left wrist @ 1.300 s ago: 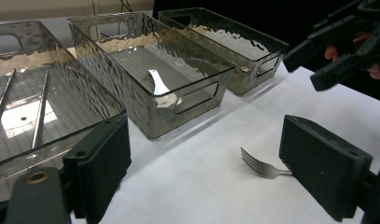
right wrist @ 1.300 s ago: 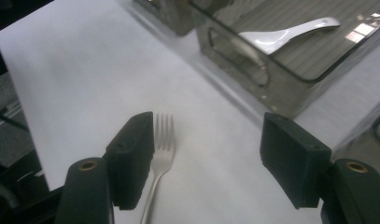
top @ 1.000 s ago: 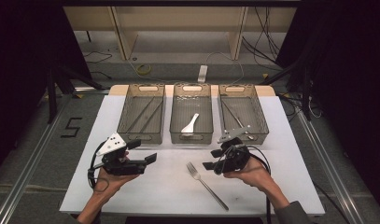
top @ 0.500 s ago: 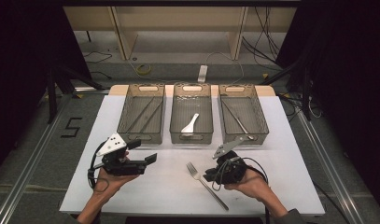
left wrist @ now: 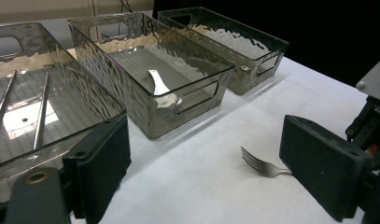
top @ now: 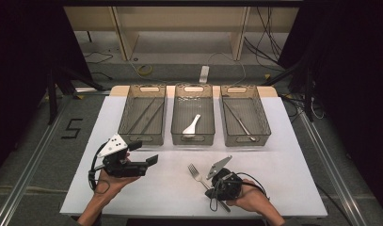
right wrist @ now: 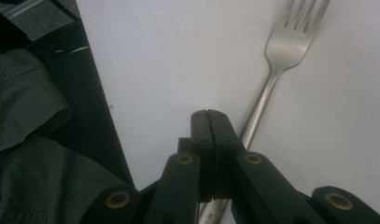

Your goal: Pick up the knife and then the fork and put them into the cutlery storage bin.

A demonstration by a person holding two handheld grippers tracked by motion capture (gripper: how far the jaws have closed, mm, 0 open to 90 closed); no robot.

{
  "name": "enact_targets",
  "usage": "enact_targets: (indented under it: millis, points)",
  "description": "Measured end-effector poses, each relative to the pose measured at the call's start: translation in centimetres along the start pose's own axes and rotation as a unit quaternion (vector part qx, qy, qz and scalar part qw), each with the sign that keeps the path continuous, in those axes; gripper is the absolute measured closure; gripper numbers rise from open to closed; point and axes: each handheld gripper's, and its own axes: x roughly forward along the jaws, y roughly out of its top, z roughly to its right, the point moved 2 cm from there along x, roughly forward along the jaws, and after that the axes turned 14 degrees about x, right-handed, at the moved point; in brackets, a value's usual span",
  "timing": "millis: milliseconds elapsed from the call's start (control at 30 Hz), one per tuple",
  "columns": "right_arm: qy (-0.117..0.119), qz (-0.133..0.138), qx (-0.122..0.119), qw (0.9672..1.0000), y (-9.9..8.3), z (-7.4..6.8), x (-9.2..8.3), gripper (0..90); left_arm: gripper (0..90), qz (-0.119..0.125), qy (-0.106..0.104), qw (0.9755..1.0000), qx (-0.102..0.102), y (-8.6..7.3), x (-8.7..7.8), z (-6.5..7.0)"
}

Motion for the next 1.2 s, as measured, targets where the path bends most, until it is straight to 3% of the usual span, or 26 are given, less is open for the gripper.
enact_targets:
  millis: [300, 600, 900, 1200]
  points:
    - [-0.020, -0.027, -0.020, 0.9992, -0.5, 0.1, 0.7, 90.0, 15.9, 0.000, 0.001, 1.0000, 0.001, 0.0, 0.1, 0.0]
    - [-0.036, -0.040, -0.017, 0.9984, -0.6, 0.0, 0.4, 90.0, 15.9, -0.002, 0.001, 1.0000, 0.001, 0.0, 0.1, 0.0]
    - [-0.076, -0.050, -0.009, 0.9958, -0.8, 1.6, -0.5, 90.0, 15.9, -0.004, 0.003, 1.0000, 0.001, 0.0, 0.2, 0.0]
    - [-0.095, -0.058, 0.002, 0.9938, -0.5, 3.0, -0.9, 90.0, 15.9, -0.006, 0.002, 1.0000, 0.002, -0.1, 0.3, 0.0]
